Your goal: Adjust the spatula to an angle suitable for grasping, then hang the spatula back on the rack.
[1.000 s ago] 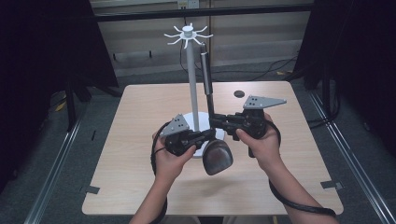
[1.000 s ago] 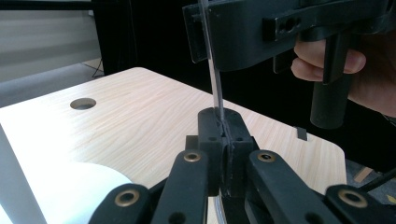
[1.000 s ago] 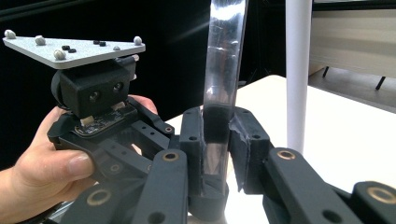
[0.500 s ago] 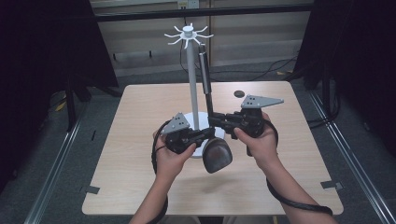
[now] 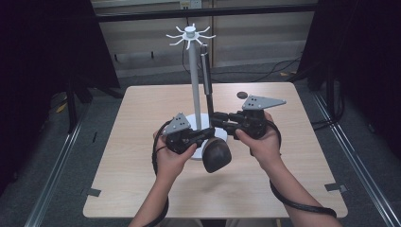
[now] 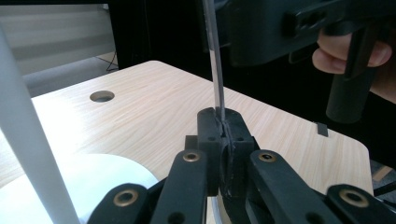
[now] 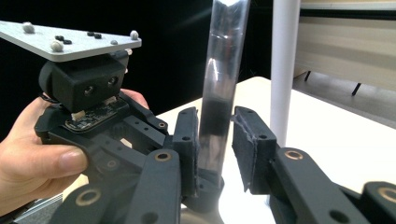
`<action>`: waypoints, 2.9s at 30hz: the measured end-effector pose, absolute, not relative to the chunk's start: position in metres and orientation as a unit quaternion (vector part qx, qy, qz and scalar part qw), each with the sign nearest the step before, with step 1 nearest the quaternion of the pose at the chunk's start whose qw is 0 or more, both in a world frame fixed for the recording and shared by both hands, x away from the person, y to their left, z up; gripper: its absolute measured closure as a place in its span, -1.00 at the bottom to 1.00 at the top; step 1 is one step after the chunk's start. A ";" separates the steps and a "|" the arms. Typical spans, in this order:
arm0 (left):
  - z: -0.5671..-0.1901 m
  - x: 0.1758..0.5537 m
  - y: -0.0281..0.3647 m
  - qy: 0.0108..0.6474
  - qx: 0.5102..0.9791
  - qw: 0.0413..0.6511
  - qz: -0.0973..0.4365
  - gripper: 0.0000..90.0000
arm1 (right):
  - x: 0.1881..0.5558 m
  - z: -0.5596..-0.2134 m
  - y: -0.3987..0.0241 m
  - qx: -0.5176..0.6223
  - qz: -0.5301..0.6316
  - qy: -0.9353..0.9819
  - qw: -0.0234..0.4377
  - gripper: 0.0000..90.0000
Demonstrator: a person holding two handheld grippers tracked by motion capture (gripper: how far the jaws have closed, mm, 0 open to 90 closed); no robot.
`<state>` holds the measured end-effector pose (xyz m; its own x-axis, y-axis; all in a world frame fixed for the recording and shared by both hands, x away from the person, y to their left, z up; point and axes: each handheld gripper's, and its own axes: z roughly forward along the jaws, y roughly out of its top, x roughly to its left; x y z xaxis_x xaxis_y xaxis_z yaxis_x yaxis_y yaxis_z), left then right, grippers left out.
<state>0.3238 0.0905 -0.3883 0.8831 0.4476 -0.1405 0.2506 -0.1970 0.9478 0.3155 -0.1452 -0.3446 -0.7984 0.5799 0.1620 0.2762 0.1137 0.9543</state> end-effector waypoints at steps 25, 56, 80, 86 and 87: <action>-0.391 0.335 0.095 0.239 0.772 0.579 0.108 0.93 | 0.304 -0.383 -0.193 0.329 0.541 0.754 0.174 -0.21; -0.394 0.346 0.098 0.260 0.765 0.580 0.101 0.88 | 0.293 -0.432 -0.229 0.372 0.494 0.764 0.184 -0.63; -0.395 0.353 0.105 0.276 0.750 0.595 0.082 0.74 | 0.290 -0.437 -0.239 0.382 0.486 0.764 0.185 -0.66; -0.395 0.352 0.105 0.279 0.752 0.591 0.080 0.64 | 0.291 -0.437 -0.238 0.383 0.485 0.764 0.185 -0.66; -0.395 0.352 0.105 0.279 0.752 0.591 0.080 0.62 | 0.291 -0.437 -0.238 0.383 0.485 0.764 0.185 -0.66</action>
